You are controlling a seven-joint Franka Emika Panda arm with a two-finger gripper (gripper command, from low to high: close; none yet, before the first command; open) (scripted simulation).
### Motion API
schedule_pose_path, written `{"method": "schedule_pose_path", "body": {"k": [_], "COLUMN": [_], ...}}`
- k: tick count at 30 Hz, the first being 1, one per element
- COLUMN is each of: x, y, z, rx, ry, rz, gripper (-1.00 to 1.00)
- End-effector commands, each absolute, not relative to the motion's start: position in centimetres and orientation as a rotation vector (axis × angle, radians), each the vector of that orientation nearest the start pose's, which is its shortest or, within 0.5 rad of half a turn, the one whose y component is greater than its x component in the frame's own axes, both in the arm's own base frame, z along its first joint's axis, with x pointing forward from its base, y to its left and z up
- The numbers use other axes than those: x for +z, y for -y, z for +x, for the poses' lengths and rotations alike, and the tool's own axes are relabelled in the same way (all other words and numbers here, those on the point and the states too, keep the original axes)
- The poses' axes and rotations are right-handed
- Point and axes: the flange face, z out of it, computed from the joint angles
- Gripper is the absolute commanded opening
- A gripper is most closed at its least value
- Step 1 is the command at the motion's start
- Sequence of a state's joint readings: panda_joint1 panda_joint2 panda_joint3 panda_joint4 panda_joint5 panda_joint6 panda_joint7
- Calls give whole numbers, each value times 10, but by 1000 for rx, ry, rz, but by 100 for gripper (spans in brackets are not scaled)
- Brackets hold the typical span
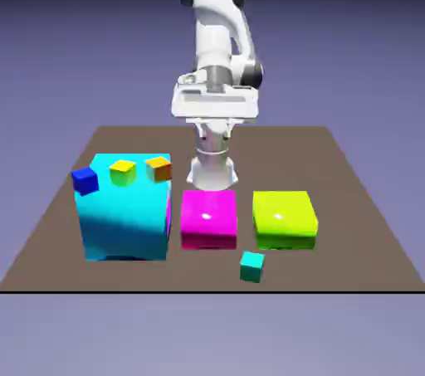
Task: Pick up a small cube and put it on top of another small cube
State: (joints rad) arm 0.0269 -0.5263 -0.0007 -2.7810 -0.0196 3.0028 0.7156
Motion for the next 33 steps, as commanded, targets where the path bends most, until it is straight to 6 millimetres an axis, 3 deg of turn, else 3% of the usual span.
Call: {"method": "schedule_pose_path", "body": {"k": [1, 13, 19, 25, 27, 31, 32, 33], "x": [444, 336, 268, 195, 184, 118, 118, 118], "y": [-18, -93, -128, -159, -163, -143, -143, -143], "z": [408, 482, 501, 508, 508, 502, 502, 502], "rx": [-956, -399, -59, 319, 380, 380, 380, 380], "ry": [-843, -116, 323, 788, 860, 860, 860, 860], "rz": [-2615, -3174, -3328, -3377, -3375, -3375, -3375, -3375], "gripper": [0, 0, 0, 0, 0, 0, -100, -100]}}
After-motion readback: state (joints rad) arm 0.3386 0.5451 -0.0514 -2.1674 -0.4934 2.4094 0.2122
